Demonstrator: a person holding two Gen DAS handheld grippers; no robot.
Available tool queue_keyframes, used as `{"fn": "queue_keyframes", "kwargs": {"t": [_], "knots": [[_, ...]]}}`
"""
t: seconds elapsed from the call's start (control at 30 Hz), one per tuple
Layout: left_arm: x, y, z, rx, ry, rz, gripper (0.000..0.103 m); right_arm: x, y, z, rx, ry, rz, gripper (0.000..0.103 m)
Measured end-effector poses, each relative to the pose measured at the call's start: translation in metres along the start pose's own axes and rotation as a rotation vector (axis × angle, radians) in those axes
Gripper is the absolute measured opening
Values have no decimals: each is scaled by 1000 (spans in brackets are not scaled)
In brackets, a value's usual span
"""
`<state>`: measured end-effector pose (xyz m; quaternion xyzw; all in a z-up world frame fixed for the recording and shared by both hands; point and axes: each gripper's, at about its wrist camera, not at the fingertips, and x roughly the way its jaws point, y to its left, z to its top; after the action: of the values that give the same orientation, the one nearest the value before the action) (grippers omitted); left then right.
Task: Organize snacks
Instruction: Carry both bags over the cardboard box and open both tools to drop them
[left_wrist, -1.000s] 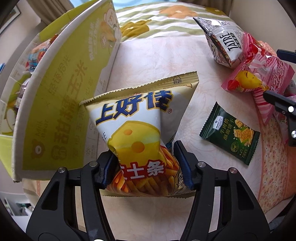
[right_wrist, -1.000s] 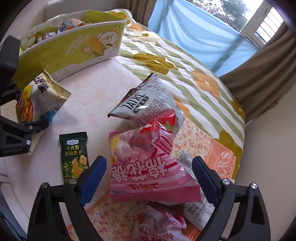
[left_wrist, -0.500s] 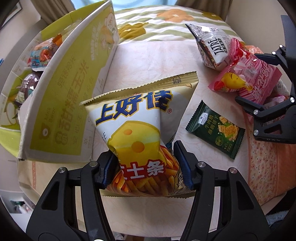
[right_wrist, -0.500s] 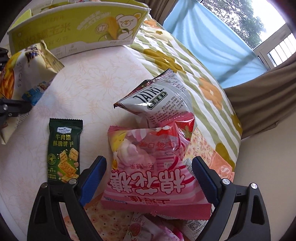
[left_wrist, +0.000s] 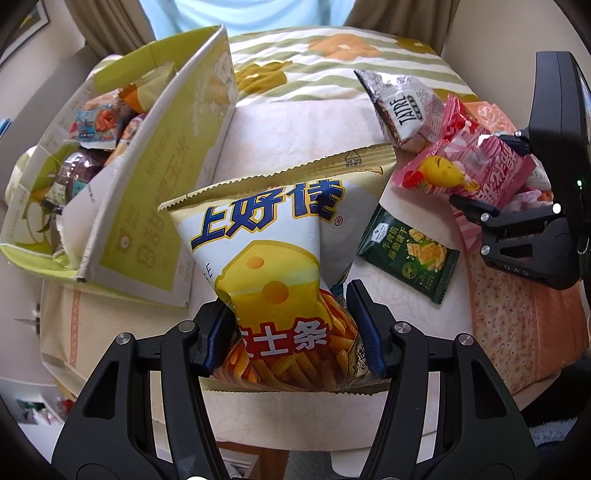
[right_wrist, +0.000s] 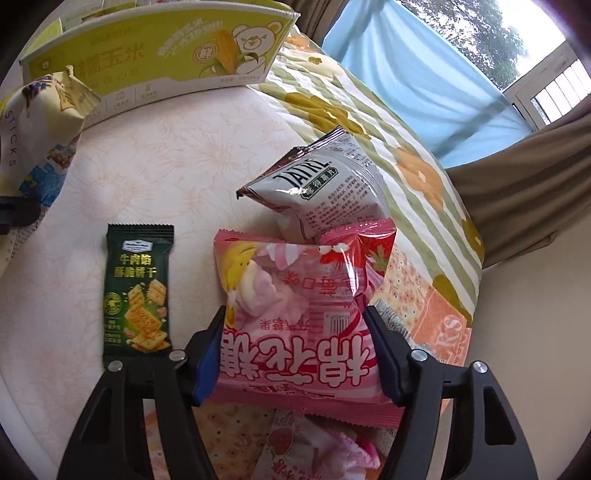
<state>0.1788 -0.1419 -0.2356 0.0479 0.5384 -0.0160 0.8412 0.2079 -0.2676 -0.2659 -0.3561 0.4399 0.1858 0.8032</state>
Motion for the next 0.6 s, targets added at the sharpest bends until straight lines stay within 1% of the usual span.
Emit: {"fn": "queue_keyframes", "kwargs": {"t": [0.2,0.3,0.37,0.47,0.6], "knots": [[-36,1,2,-12,-76,-12,55,-31,-3,4,37,-40,-10,63],[-61,4,7,-15,-128,-12,55,-52,-8,9,79,-63,-4,63],[-75,7,12,-27,-158,-12,55,-67,-14,13,122,-86,15,63],[-98,20,18,-52,-205,-14,55,-88,-22,21,170,-132,51,63],[-117,52,31,-81,-255,-4,55,-110,-24,41,210,-179,80,63]]}}
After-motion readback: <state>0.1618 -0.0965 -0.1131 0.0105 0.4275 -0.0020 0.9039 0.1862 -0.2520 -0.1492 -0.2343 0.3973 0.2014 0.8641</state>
